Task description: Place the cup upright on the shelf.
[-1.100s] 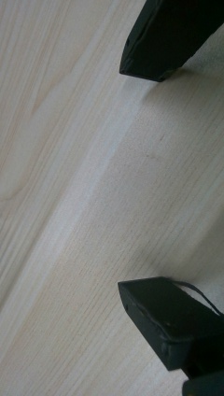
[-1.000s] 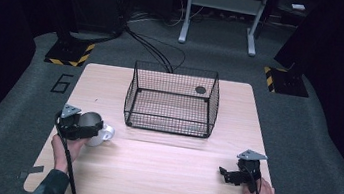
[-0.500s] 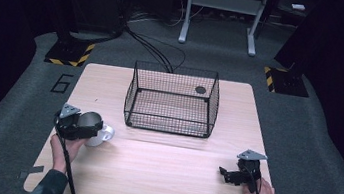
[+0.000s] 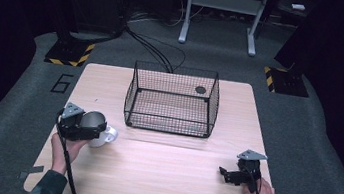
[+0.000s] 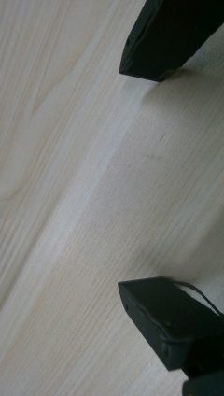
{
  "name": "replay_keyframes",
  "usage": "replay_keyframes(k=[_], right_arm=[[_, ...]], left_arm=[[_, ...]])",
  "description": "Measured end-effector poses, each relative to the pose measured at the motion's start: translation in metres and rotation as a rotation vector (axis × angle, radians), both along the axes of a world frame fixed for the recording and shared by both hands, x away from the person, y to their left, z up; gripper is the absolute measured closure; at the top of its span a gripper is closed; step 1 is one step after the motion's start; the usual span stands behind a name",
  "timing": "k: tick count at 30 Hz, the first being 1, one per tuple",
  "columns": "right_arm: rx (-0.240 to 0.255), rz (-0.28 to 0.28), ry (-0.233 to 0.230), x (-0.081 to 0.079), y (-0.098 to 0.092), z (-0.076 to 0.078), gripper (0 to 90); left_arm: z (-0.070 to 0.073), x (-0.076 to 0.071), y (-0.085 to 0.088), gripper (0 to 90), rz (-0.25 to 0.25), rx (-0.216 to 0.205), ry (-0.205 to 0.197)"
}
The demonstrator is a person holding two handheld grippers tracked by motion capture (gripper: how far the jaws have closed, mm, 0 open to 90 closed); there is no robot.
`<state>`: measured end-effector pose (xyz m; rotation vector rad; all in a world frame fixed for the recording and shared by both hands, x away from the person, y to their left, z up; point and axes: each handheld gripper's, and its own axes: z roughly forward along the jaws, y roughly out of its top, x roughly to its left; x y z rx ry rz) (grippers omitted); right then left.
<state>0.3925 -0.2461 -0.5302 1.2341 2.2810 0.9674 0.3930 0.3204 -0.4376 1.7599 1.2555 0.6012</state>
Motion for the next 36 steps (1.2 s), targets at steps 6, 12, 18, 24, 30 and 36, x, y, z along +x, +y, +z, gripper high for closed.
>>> replay_keyframes(k=[6,12,18,24,30,36], right_arm=[[0.000,0.000,0.000,0.000,0.000,0.000,0.0],[0.000,0.000,0.000,0.000,0.000,0.000,0.0],[0.000,0.000,0.000,0.000,0.000,0.000,0.0],[0.000,0.000,0.000,0.000,0.000,0.000,0.0],[0.000,0.000,0.000,0.000,0.000,0.000,0.0],[0.000,0.000,0.000,0.000,0.000,0.000,0.0]], left_arm=[[0.005,-0.005,-0.005,6.3,-0.035,0.005,-0.002],[0.011,-0.011,-0.010,6.3,-0.069,-0.003,-0.008],[0.015,-0.015,-0.015,6.3,-0.103,0.001,-0.008],[0.023,-0.018,-0.022,6.3,-0.141,-0.006,-0.015],[0.032,-0.020,-0.031,6.3,-0.187,-0.006,-0.022],[0.040,-0.019,-0.041,6.3,-0.235,0.001,-0.028]])
